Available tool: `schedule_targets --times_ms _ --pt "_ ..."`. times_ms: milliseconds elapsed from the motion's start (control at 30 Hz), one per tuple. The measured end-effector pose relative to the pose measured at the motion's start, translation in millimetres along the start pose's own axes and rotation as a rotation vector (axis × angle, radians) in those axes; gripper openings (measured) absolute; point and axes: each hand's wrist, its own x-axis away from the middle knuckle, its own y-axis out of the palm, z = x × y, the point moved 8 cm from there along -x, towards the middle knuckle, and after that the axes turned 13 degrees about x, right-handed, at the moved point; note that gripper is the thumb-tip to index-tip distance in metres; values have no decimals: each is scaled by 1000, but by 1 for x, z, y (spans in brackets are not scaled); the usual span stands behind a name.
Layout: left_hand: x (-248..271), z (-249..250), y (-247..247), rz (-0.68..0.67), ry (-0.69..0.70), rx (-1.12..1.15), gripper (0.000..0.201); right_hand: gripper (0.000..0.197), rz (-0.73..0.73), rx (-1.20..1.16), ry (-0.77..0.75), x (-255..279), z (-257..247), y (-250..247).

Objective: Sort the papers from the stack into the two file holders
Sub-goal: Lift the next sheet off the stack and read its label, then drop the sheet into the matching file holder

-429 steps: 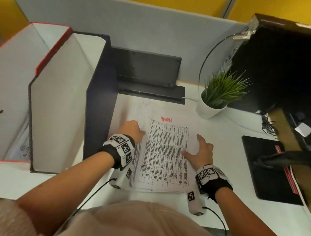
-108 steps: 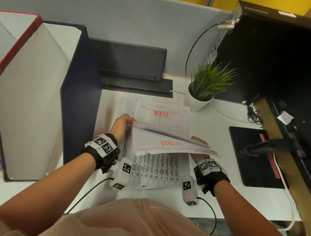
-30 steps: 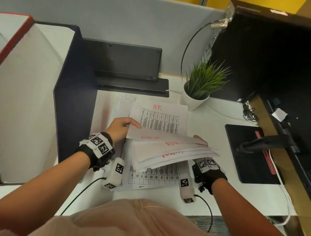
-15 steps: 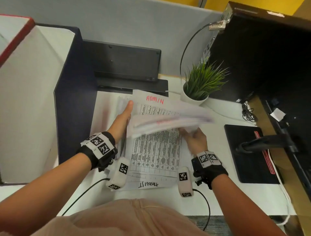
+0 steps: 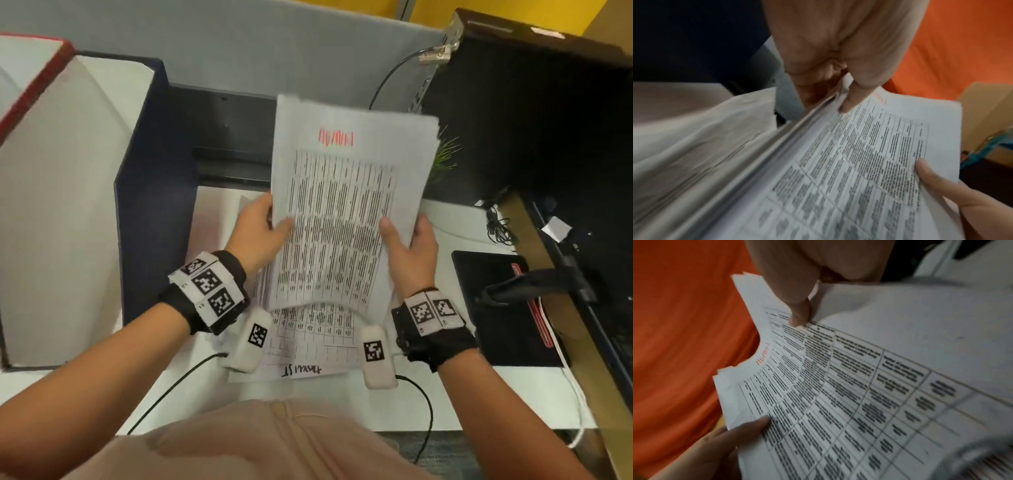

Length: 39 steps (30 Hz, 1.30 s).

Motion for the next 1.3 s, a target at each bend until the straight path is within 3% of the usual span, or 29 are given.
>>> schedule_targets --times_ms 100,167,300,500,600,700,867,967,1100,1300 --pt "6 41 -9 71 232 106 35 29 36 -156 -133 3 -40 -9" --pt "11 46 -12 103 273 170 35 35 36 -202 -137 4 -46 -9" --pt "16 10 -3 121 76 93 28 42 -13 -153 -2 15 -28 10" --pt "10 1 -16 196 131 155 31 30 27 -242 -3 11 -25 9" --pt "12 -19 -10 161 31 99 25 32 -15 -171 7 19 -11 21" --pt "17 -35 -15 236 -51 69 10 32 -38 -124 66 24 5 36" --pt "9 6 -32 261 -15 95 21 43 -7 -160 4 8 -22 34" --pt "8 43 -52 234 17 68 20 47 -30 -141 -108 2 -54 31" --pt "12 89 -97 252 67 -47 15 38 -208 -110 -253 1 -77 41" --pt "32 112 -200 392 -92 -45 37 40 -340 32 -89 -1 -12 47"
